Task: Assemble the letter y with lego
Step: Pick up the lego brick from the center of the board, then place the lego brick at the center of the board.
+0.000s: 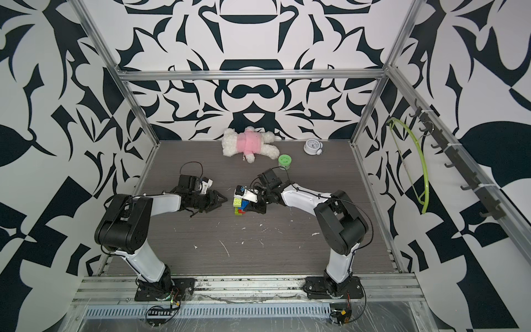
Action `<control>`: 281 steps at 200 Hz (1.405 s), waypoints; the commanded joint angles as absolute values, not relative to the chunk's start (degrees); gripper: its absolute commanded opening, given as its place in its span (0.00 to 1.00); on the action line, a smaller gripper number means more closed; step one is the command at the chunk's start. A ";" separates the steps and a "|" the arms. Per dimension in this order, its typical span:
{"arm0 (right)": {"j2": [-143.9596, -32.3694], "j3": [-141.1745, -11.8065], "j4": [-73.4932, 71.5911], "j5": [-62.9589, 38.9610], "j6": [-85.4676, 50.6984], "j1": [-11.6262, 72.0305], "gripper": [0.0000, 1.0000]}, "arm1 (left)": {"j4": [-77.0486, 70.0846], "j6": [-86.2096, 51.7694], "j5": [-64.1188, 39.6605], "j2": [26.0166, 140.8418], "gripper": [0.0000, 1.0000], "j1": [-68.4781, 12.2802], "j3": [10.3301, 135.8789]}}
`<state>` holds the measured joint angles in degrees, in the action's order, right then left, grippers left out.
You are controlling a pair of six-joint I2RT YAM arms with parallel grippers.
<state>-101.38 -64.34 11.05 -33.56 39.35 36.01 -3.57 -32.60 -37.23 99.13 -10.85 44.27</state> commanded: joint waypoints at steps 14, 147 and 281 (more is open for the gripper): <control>-97.16 -69.17 19.14 -40.29 37.36 34.69 0.31 | -2.28 -32.43 -37.19 97.30 0.56 -9.88 42.98; -109.18 -88.47 52.94 -55.02 34.03 31.79 0.27 | -2.35 -32.70 -37.27 95.19 0.56 -7.52 42.56; -126.57 -101.75 64.73 -57.89 34.75 31.23 0.30 | -2.37 -32.70 -37.27 95.62 0.56 -6.67 42.25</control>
<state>-126.63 -99.33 60.93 -54.81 34.44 31.68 -3.53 -33.01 -37.19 96.68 -7.01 43.31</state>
